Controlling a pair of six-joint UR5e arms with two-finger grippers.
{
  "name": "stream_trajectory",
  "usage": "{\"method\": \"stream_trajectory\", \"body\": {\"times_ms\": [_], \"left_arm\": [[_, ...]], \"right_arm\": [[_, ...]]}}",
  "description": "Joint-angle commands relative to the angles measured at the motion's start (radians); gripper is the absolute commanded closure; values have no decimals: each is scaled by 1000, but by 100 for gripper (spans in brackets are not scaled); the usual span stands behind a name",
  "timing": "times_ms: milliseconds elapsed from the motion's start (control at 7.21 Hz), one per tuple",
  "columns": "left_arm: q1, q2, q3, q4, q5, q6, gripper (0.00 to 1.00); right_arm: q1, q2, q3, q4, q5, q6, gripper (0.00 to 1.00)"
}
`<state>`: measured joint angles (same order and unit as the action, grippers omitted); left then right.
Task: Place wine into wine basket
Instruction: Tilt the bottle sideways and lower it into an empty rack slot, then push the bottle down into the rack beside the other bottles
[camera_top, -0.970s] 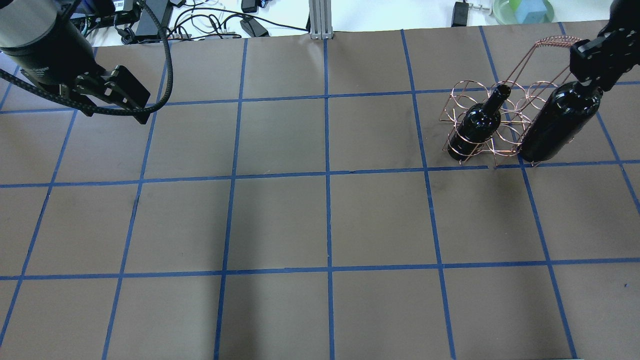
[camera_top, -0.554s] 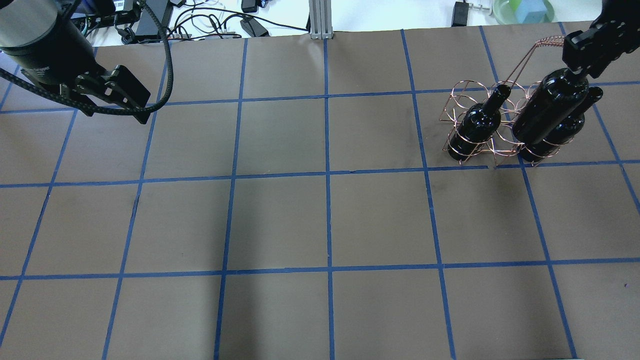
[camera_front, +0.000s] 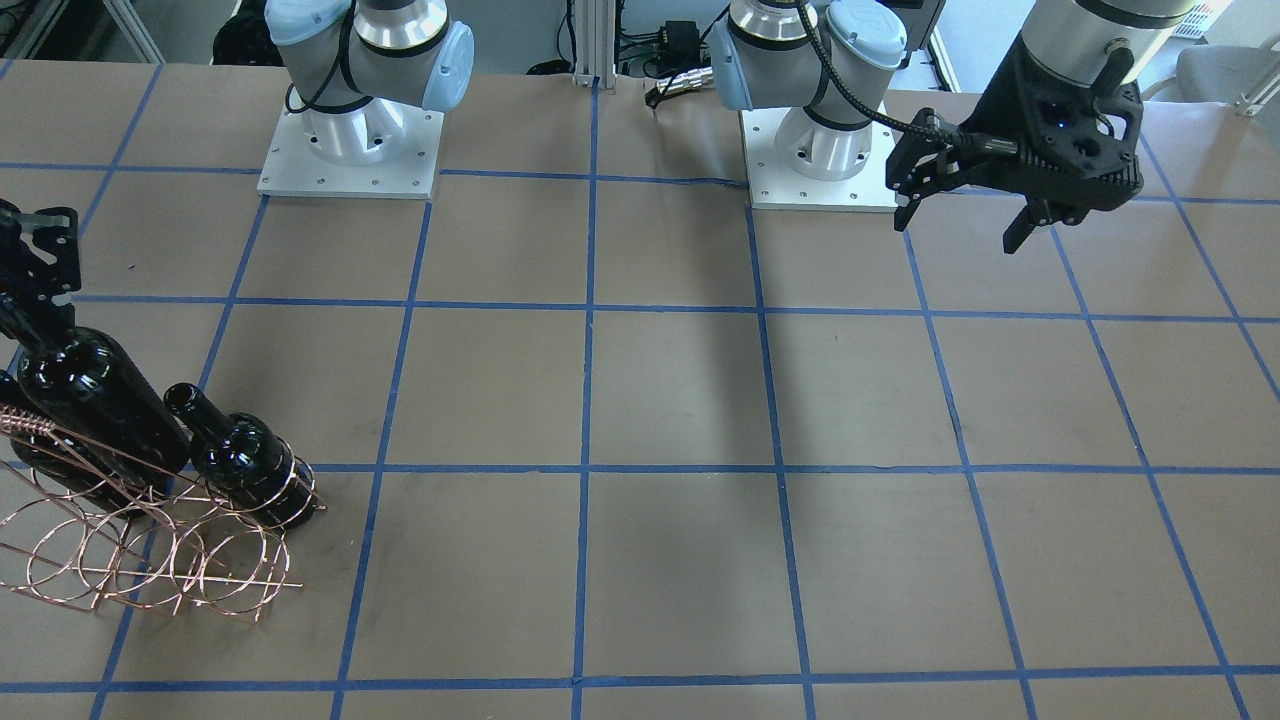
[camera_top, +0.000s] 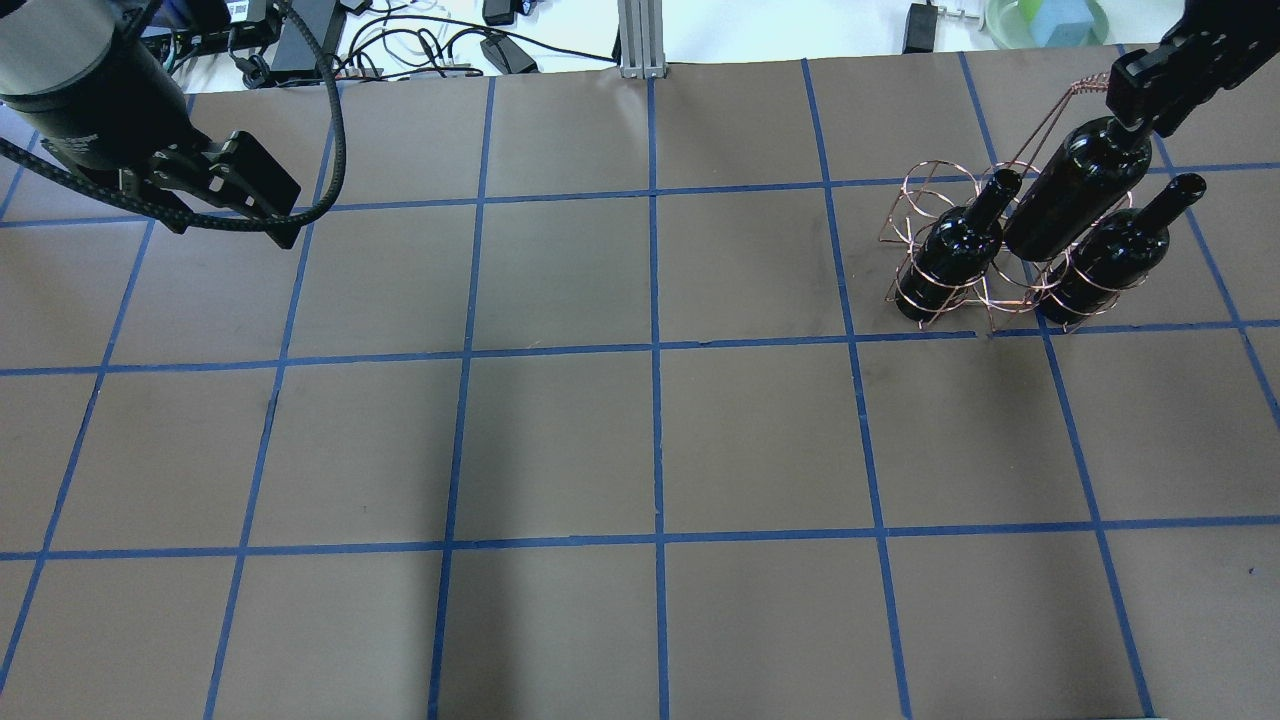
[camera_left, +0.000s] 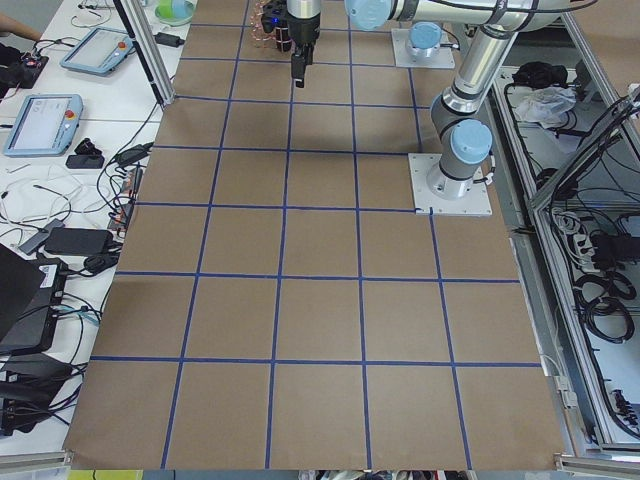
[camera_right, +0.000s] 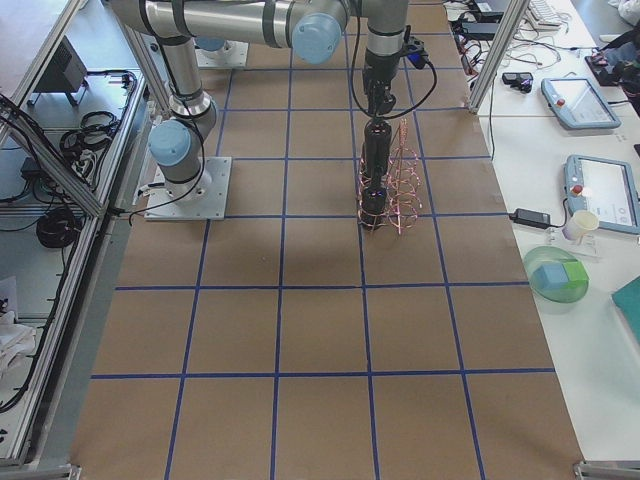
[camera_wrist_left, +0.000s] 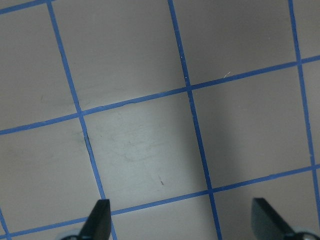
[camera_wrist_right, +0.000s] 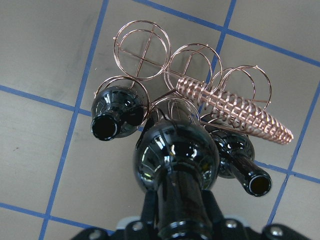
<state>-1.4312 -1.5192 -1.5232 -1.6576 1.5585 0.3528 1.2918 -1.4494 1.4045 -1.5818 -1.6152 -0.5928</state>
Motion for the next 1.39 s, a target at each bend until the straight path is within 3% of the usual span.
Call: {"method": "stream_trajectory", "body": {"times_ms": [0, 1248], "left_arm": [[0, 1, 0, -1, 0, 0, 0], [0, 1, -2, -1, -2, 0, 0]], "right_arm": [[0, 26, 1, -12, -6, -12, 100], [0, 69, 4, 0, -25, -30, 100]]}}
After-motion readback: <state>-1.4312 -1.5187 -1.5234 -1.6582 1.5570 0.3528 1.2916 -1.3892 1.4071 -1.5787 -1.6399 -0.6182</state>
